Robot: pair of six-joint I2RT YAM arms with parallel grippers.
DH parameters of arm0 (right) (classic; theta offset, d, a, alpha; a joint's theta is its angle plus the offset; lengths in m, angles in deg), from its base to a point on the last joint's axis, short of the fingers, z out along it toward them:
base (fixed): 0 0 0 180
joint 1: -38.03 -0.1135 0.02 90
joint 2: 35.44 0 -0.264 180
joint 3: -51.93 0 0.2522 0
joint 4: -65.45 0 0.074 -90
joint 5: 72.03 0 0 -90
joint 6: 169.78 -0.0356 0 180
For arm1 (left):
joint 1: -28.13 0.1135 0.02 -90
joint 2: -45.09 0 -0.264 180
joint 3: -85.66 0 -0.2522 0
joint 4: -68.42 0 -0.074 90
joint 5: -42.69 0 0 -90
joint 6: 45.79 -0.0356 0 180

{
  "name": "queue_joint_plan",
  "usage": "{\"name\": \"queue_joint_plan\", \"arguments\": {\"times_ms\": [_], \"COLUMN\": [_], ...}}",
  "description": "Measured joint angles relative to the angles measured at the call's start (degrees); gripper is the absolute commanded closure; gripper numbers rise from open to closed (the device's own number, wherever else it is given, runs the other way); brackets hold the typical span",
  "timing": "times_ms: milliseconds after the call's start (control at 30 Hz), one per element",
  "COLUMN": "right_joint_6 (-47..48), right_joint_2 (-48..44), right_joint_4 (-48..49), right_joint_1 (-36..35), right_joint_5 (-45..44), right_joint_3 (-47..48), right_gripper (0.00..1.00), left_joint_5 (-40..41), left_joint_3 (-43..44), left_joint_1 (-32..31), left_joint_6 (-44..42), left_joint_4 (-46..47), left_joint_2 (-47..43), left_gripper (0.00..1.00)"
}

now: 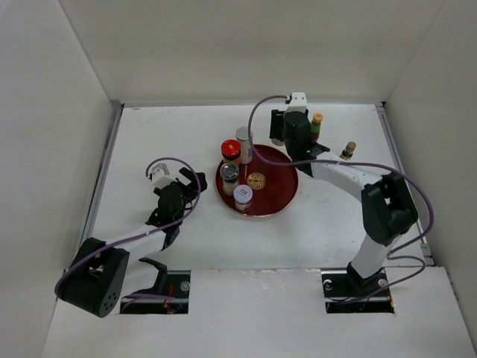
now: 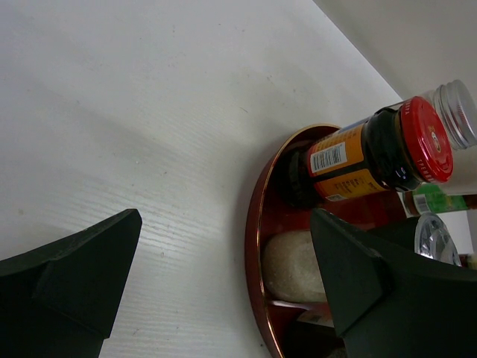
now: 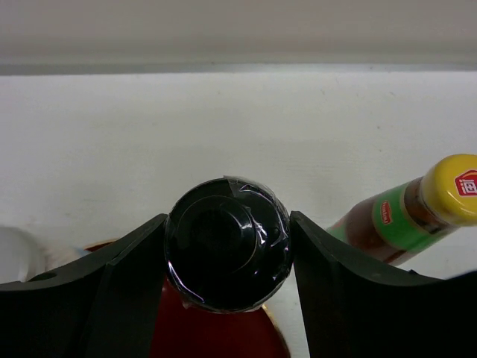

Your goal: Organize the condiment bottles

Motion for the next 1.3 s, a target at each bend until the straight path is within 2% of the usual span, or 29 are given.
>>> {"name": "queue_joint_plan", "arguments": {"times_ms": [167, 333, 533, 700, 867, 967, 1100, 1200, 1300], "right_joint_6": [-0.6, -2.7, -4.6, -6.2, -7.1, -7.3, -7.4, -7.5, -7.3], "right_joint_2": [-5.3, -4.6, -2.2, 0.4, 0.5, -1.3, -9.9, -16.5, -19.1], "right_joint_4": [4.6, 5.0, 5.2, 5.4, 5.8, 5.6, 5.1, 5.8, 6.1], "right_joint_1": [-6.0, -11.1, -13.7, -15.4, -16.2, -16.1, -13.9, -8.1, -0.2], "right_joint_5": [-0.3, -0.1, 0.3, 0.4, 0.4, 0.5, 0.9, 1.0, 0.2], "right_joint_3": [-6.6, -11.4, -12.0, -12.0, -11.9, -12.5, -15.6, -15.7, -13.8], "right_gripper": [0.42, 0.42, 0.40, 0.22, 0.09, 0.07, 0.06, 0.03, 0.01], "left_joint_5": [0.0, 0.0, -0.2, -0.4, -0.5, -0.6, -0.8, -0.8, -0.9], "left_joint_3": [0.0, 0.0, 0.0, 0.0, 0.0, 0.0, 0.0, 0.0, 0.0], "left_joint_1": [0.0, 0.0, 0.0, 0.0, 0.0, 0.0, 0.0, -0.1, -0.1], "left_joint_6": [0.0, 0.0, 0.0, 0.0, 0.0, 0.0, 0.0, 0.0, 0.0], "left_joint_4": [0.0, 0.0, 0.3, 0.3, 0.3, 0.3, 0.3, 0.3, 0.4], "left_joint_2": [0.0, 0.0, 0.2, 0.2, 0.3, 0.3, 0.4, 0.4, 0.6], "left_gripper": [0.00, 0.00, 0.00, 0.00, 0.00, 0.00, 0.00, 0.00, 0.00]}}
